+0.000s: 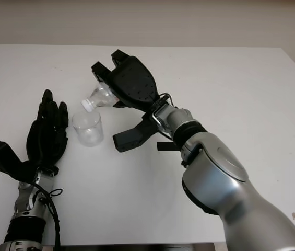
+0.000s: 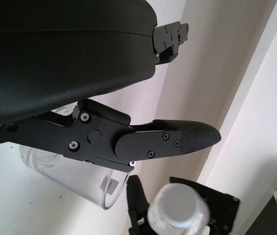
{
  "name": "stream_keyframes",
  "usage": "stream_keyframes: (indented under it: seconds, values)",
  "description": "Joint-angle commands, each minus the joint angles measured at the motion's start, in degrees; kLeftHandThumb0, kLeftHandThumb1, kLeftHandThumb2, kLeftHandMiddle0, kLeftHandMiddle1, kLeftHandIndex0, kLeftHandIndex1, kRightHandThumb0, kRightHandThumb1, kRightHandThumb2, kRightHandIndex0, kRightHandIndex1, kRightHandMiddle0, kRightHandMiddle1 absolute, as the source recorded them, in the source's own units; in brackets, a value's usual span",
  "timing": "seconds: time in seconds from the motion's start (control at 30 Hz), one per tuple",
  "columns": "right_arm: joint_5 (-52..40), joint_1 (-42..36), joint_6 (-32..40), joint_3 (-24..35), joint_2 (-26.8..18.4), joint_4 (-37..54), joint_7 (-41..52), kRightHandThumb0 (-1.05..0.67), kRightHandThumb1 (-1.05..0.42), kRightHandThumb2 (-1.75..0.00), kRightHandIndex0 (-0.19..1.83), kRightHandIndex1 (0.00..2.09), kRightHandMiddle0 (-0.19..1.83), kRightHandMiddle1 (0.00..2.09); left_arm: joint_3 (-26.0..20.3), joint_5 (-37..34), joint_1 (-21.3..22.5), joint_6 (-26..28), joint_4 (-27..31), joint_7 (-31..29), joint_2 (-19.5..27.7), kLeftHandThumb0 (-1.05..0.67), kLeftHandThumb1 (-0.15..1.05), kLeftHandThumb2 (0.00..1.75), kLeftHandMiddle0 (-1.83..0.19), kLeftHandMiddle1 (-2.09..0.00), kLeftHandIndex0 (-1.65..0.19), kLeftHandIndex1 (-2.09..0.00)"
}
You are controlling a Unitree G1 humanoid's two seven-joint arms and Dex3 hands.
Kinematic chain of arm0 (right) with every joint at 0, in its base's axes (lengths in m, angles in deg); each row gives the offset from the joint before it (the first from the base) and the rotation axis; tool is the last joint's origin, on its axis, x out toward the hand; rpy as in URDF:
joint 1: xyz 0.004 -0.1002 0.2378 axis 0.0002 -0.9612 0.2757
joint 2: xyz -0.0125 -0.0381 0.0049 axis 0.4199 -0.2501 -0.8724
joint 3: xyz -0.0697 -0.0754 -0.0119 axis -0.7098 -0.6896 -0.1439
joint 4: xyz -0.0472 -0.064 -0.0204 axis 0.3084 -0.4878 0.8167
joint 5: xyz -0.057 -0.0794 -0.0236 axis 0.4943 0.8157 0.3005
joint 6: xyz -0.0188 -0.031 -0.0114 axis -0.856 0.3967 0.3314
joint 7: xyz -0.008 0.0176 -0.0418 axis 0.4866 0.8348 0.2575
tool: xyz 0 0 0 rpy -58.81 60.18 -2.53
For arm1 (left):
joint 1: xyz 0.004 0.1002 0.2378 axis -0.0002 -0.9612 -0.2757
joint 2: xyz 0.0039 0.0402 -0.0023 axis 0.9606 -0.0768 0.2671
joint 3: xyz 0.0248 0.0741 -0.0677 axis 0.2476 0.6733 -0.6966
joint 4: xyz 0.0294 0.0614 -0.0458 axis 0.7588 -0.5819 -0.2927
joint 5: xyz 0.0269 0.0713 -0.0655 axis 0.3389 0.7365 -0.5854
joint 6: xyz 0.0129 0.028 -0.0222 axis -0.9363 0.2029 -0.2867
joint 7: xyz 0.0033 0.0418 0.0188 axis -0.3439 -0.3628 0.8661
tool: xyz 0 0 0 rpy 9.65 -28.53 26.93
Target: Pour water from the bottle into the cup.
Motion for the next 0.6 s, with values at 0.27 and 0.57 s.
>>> stream_keyframes:
  seconds: [0.27, 0.57]
  values:
    - [-29.42, -7.07, -5.37, 24.26, 1.62, 4.0, 27.26, -0.41, -1.05, -0.3, 1.32, 2.09, 0.96, 2.09, 0.24, 0.64, -2.23, 0.54, -0.96, -0.06, -0.43, -0.68, 1.05, 0.46, 0.16, -0.06, 0.16, -0.05]
    - [-51.57, -20.55, 1.3, 40.5, 1.3, 19.45, 50.41, -0.39, -1.05, -0.34, 1.36, 2.09, 0.98, 2.09, 0.37, 0.11, -2.65, 2.23, 0.1, -0.99, -0.51, -0.66, 1.05, 0.48, 0.16, -0.05, 0.16, -0.05]
